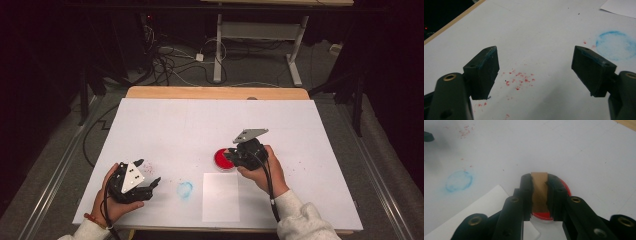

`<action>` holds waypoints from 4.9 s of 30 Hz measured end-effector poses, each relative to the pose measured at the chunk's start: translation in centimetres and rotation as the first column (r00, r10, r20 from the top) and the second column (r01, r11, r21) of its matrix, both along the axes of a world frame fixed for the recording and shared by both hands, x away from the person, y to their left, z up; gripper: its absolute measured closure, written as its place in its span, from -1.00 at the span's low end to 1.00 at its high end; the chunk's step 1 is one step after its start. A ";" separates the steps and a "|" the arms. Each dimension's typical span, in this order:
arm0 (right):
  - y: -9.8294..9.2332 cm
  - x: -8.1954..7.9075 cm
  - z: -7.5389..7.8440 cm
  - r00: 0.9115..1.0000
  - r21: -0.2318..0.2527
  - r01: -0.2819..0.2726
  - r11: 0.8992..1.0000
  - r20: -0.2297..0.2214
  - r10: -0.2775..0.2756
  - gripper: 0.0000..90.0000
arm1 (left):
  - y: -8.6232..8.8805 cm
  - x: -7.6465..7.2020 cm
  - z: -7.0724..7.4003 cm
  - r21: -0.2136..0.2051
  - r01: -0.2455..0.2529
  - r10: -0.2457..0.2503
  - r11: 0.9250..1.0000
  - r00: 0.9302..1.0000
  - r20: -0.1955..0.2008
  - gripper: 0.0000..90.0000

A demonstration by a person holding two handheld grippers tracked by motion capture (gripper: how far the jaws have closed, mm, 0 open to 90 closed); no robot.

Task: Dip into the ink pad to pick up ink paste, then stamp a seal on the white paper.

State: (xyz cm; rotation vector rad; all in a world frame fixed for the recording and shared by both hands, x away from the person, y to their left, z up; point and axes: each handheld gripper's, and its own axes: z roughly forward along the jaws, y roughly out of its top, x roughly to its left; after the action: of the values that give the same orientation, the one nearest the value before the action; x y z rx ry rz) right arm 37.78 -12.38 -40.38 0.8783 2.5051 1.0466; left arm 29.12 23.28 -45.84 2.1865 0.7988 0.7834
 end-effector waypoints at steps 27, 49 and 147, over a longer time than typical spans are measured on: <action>1.2 2.1 -2.1 0.997 -0.099 -0.003 0.995 -0.075 -0.004 0.70 | -0.2 0.1 -0.3 0.010 0.009 -0.009 1.000 1.000 -0.019 -0.52; 2.2 3.4 -4.0 0.994 -0.172 -0.003 0.985 -0.110 -0.016 0.71 | -0.4 0.0 -0.2 0.022 0.016 -0.015 1.000 1.000 -0.023 -0.52; 2.3 -6.5 -3.0 0.962 -0.149 -0.265 0.953 -0.104 0.251 0.70 | -0.5 0.4 -0.4 0.007 0.036 -0.035 0.999 0.998 -0.043 -0.52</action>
State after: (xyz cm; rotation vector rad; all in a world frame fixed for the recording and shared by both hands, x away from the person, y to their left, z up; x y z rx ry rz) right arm 31.33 -10.10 -43.35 0.5698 2.7867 0.8780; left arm 29.51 22.75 -46.27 2.2255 0.7771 0.7251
